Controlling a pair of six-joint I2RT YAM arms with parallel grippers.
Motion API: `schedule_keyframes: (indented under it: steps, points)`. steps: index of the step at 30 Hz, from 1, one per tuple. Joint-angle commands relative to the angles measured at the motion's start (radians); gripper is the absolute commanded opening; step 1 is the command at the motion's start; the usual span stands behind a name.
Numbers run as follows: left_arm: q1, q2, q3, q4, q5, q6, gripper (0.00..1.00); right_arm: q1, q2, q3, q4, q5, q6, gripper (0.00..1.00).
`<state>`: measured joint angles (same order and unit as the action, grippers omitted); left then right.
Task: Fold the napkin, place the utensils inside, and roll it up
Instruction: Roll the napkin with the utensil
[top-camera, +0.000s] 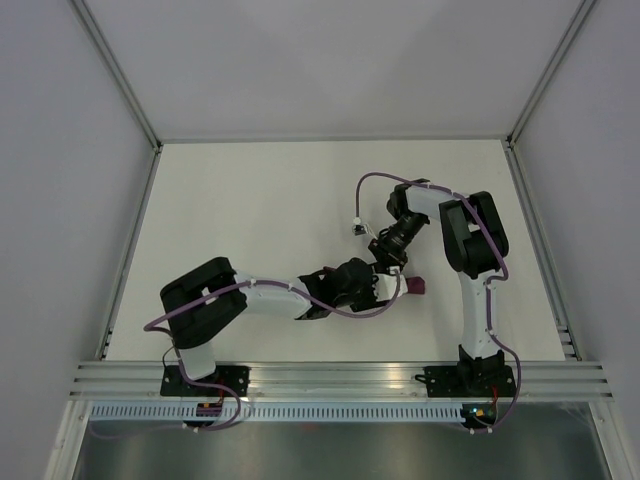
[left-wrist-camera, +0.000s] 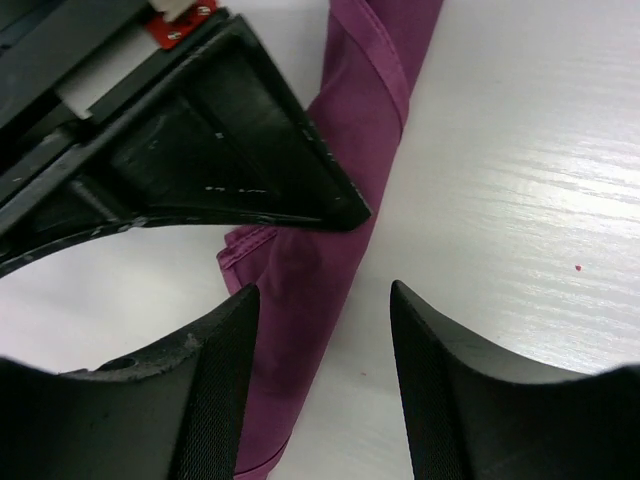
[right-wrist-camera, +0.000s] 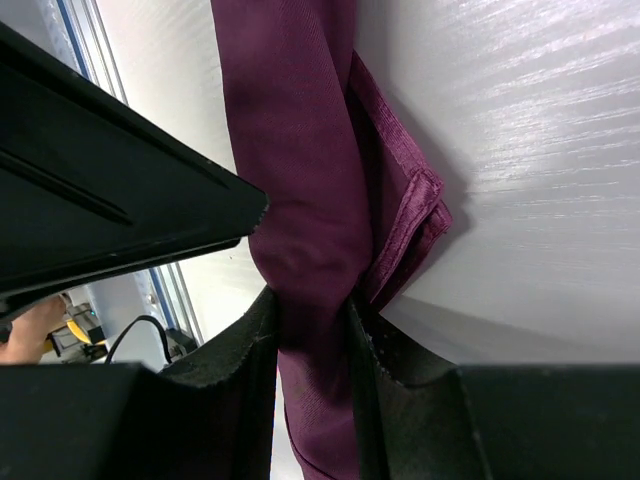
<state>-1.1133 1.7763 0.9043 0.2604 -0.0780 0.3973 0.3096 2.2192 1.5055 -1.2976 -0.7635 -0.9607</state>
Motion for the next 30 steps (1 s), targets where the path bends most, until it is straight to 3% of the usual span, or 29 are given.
schedule_keyframes:
  steps: [1, 13, 16, 19, 21, 24, 25, 27, 30]
  points:
    - [-0.02, 0.029, 0.047, 0.034, -0.031, 0.116, 0.6, -0.006, 0.071, -0.005, 0.121, 0.128, -0.065, 0.16]
    - [-0.043, 0.156, 0.062, 0.036, -0.108, 0.221, 0.56, -0.007, 0.085, 0.01, 0.109, 0.127, -0.065, 0.16]
    - [-0.043, 0.176, 0.061, 0.03, -0.115, 0.233, 0.48, -0.007, 0.088, 0.016, 0.104, 0.127, -0.067, 0.16]
    - [-0.043, 0.198, 0.065, 0.01, -0.115, 0.239, 0.22, -0.01, 0.088, 0.024, 0.093, 0.119, -0.072, 0.16]
    - [-0.043, 0.207, 0.073, -0.003, -0.109, 0.238, 0.15, -0.009, 0.085, 0.032, 0.087, 0.113, -0.07, 0.17]
    - [-0.042, 0.221, 0.091, -0.039, -0.094, 0.224, 0.06, -0.01, 0.068, 0.045, 0.086, 0.104, -0.056, 0.29]
    - [-0.037, 0.224, 0.096, -0.047, -0.079, 0.21, 0.02, -0.013, 0.059, 0.048, 0.086, 0.095, -0.053, 0.38]
    - [-0.031, 0.225, 0.114, -0.084, -0.065, 0.198, 0.02, -0.02, 0.025, 0.059, 0.098, 0.089, -0.027, 0.51]
    - [-0.01, 0.232, 0.151, -0.145, -0.022, 0.144, 0.02, -0.036, -0.036, 0.081, 0.115, 0.076, 0.003, 0.61]
